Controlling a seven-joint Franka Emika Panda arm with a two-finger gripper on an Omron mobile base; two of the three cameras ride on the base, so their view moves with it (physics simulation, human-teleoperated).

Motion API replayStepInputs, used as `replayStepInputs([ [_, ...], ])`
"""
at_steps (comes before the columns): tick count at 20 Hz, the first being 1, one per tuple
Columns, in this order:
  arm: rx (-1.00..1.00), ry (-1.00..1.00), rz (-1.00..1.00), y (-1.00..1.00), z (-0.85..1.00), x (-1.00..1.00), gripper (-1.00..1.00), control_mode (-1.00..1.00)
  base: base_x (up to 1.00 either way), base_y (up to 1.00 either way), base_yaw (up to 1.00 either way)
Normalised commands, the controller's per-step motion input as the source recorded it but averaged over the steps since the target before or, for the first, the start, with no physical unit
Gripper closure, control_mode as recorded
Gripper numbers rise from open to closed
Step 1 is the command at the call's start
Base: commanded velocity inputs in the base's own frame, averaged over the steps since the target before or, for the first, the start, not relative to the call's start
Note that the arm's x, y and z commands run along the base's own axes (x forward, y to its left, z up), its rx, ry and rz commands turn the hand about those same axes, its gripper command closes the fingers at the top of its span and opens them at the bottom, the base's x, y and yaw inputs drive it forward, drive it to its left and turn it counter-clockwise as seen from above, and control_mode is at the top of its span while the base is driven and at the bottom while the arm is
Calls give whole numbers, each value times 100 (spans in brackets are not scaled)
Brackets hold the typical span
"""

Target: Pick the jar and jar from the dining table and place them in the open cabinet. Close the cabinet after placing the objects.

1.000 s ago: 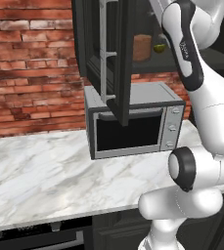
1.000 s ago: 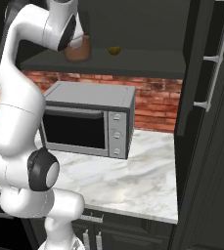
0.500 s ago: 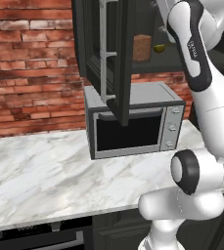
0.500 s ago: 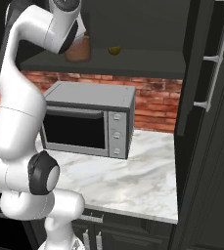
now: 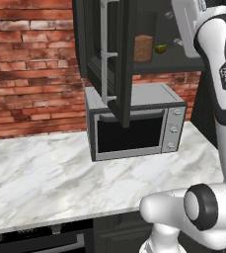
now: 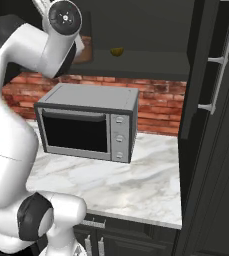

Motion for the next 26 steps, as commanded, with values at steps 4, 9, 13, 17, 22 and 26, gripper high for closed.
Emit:
replayStepInputs([
  [4,0,-6,1,0,-4,-93,-100,-100,0,0,0],
  [9,-2,-1,0,0,-11,-77,-100,-100,0,0,0],
  [13,-6,0,0,0,-24,-65,-100,-100,0,0,0],
  [17,-8,0,0,0,-33,-55,-100,-100,0,0,0],
  [22,-1,1,0,0,-14,-33,-100,-100,0,0,0],
  [26,0,0,0,0,0,0,-100,-100,0,0,0],
])
